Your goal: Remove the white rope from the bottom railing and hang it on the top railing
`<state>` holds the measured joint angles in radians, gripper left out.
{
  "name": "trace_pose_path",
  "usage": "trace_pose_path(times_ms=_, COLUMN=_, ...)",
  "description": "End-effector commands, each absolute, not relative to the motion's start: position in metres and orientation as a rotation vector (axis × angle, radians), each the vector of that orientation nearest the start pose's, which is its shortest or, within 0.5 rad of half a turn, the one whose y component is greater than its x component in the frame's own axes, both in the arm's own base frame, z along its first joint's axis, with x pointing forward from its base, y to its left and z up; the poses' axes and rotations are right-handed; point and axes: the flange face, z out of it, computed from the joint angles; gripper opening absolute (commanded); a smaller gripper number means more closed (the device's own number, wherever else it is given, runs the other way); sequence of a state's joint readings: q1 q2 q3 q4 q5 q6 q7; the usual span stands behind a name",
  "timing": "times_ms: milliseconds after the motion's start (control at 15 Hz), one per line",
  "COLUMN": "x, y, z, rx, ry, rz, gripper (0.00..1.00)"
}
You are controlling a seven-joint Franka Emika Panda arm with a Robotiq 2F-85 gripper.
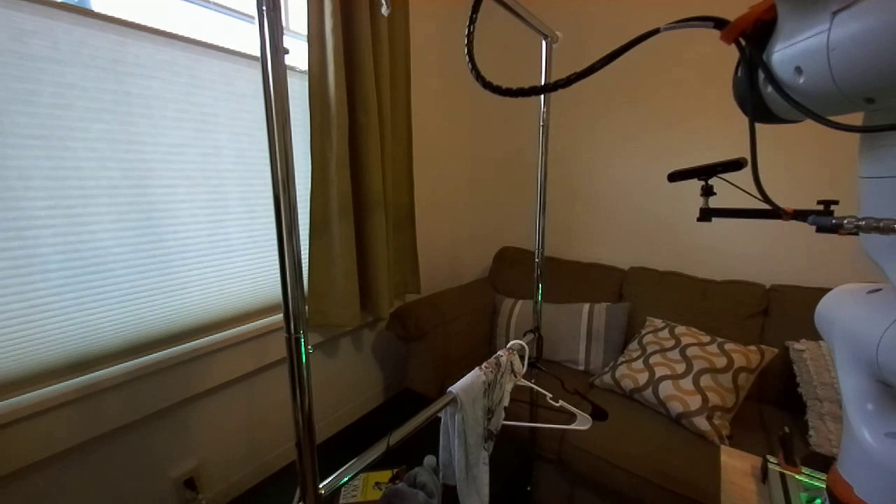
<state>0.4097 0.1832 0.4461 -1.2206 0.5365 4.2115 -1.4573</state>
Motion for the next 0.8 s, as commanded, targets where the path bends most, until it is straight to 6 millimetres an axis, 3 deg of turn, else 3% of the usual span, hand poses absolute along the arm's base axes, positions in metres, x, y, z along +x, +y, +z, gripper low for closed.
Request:
trace_pose_path(times_ms=0, x=0.387, y=0.261, z=0.884, rx=-1.198, ry=-0.061, rz=-3.331, gripper=0.11)
trace_pose_path(times_ms=67, x=0.389, y=0.263, z=0.881, rx=-1.217, ry=-0.066, rz=-3.327, gripper=0.03)
trace_pose_path(times_ms=667, x=0.416, y=0.241, z=0.858, rx=-1.515, ry=0.069, rz=-3.198, gripper=0.03)
trace_pose_path(times_ms=733, x=0.418, y=0.239, z=0.856, rx=-1.543, ry=0.083, rz=-3.178, gripper=0.18)
